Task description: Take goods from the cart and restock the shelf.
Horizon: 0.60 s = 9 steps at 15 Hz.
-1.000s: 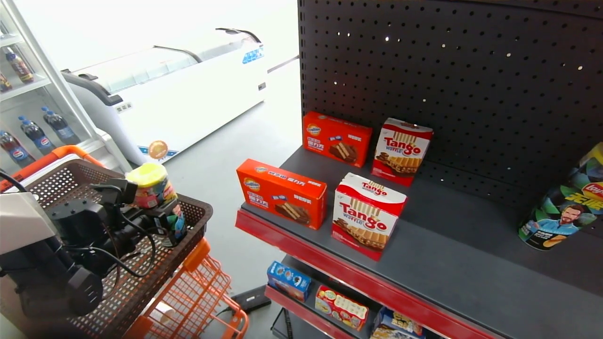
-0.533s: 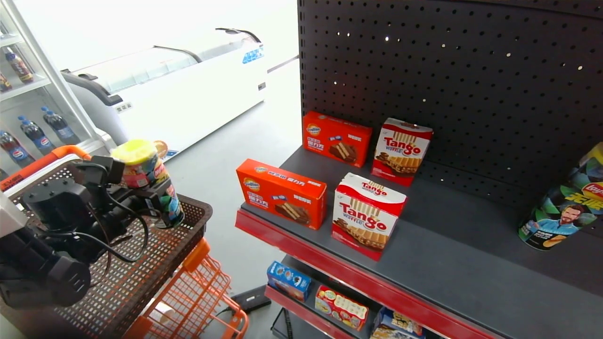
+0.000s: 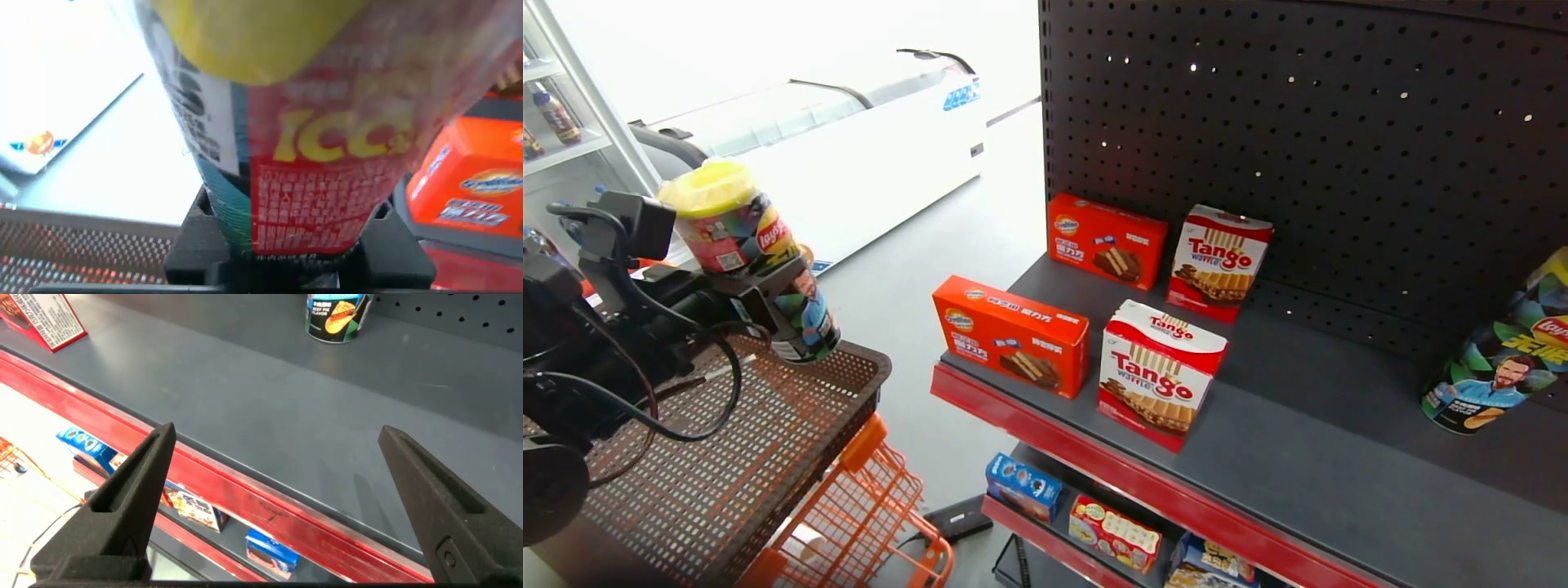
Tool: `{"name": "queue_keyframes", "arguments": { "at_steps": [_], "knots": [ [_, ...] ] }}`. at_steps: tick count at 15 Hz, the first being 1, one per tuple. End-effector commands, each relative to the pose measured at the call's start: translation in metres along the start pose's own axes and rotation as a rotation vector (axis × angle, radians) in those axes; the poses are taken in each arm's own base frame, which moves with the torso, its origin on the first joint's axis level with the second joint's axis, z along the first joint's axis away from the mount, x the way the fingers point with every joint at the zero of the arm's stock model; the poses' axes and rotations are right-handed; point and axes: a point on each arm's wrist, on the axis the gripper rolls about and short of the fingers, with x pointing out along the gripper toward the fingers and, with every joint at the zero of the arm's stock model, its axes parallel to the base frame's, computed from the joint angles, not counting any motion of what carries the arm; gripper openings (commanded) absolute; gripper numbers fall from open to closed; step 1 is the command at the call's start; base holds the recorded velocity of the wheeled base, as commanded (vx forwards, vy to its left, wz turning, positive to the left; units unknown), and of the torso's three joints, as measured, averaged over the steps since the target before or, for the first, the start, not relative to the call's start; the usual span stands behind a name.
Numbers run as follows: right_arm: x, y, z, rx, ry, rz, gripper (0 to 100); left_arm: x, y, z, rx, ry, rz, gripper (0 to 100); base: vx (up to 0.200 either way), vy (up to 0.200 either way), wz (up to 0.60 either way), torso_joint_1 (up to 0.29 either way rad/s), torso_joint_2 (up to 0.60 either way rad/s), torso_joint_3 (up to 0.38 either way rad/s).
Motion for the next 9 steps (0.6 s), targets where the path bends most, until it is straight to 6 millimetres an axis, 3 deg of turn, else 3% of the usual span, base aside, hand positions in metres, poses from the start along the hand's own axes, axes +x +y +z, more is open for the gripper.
{"name": "queue_keyframes", "arguments": {
  "at_steps": [1,3,9],
  "knots": [
    [0.0,0.0,0.0,-0.001,0.0,0.001,100,-0.022,-0.022,0.004,-0.015,-0.002,-0.021,0,0.0,0.0,0.0,0.0,0.0,0.0],
    [0.0,0.0,0.0,-0.001,0.0,0.001,100,-0.035,-0.033,0.011,-0.032,-0.029,-0.049,0,0.0,0.0,0.0,0.0,0.0,0.0],
    [0.0,0.0,0.0,-0.001,0.0,0.001,100,-0.042,-0.063,0.009,-0.043,-0.032,-0.187,0,0.0,0.0,0.0,0.0,0.0,0.0]
  ]
}}
